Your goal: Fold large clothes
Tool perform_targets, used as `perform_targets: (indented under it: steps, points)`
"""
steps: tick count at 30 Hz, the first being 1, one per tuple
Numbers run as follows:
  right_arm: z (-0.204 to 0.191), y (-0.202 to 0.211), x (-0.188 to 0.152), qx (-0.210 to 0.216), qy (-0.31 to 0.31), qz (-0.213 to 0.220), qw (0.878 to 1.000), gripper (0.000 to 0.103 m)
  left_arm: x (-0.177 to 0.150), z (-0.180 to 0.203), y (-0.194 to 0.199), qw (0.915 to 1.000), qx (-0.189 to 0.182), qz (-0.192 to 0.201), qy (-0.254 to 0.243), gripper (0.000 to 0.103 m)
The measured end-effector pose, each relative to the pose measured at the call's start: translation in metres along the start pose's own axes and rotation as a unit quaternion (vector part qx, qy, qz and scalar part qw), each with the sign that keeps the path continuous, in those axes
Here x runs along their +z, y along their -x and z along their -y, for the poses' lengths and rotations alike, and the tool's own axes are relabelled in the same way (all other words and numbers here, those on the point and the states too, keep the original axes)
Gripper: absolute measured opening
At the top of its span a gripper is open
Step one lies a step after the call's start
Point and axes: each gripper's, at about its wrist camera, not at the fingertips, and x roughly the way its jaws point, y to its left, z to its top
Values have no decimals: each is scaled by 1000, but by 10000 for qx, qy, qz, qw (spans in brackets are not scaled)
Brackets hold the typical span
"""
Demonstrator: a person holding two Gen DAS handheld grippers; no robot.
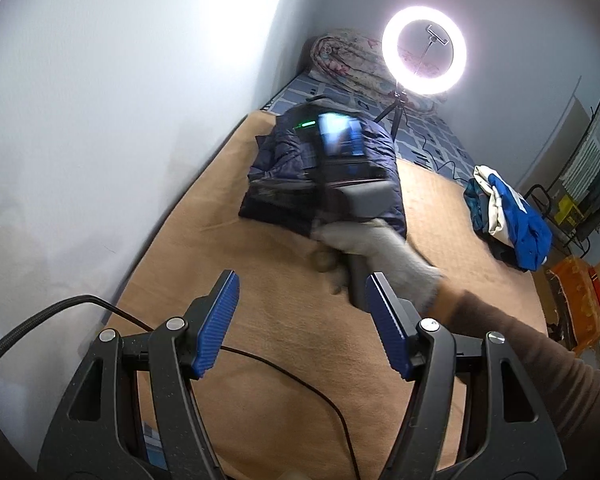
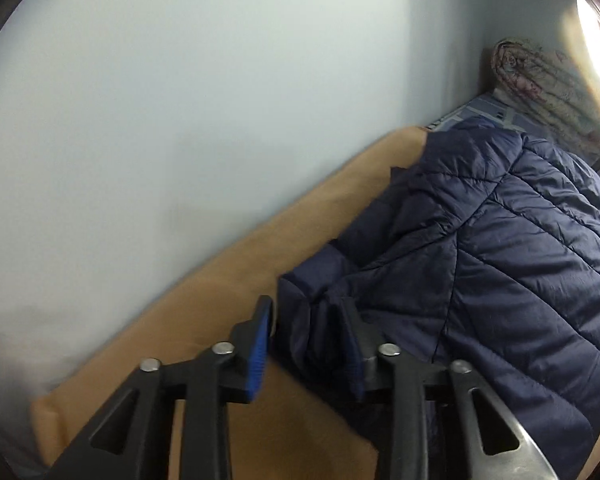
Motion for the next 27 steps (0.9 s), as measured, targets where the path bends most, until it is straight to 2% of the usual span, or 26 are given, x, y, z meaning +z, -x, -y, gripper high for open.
perform_targets:
  steps: [2, 4, 9, 12, 16, 19, 23, 24, 27]
  points:
    - [8, 26, -1, 138, -98, 209, 9996, 56, 0, 0, 2, 10000, 55, 57, -27, 67]
    - [9, 55, -9, 100, -204, 423, 9988, 64, 0, 1, 3, 9999, 100, 104, -84, 67]
    - [48, 112, -33, -322, -340, 801, 9957, 67, 14, 2, -14, 9999, 44, 9, -148, 67]
    - [72, 137, -50, -625, -406, 994, 9922, 74, 31, 6, -37, 9994, -100, -215, -239, 67]
    - [128, 154, -78, -726, -1116, 864, 9873, 75, 65, 8, -80, 9991, 52, -256, -330, 67]
    - [169, 152, -97, -515, -1818, 781, 9789, 76, 91, 5, -113, 9991, 199, -184, -318, 67]
    - [202, 150, -116, -159, -2544, 867, 9631, 86, 120, 1, -174, 9938, 889, -8, -671, 67]
    - [208, 146, -119, -38, -2691, 873, 9591, 87, 122, -3, -187, 9924, 1018, -46, -690, 67]
    - [226, 130, -130, 423, -3165, 852, 9438, 87, 128, -28, -236, 9919, 1185, -336, -322, 67]
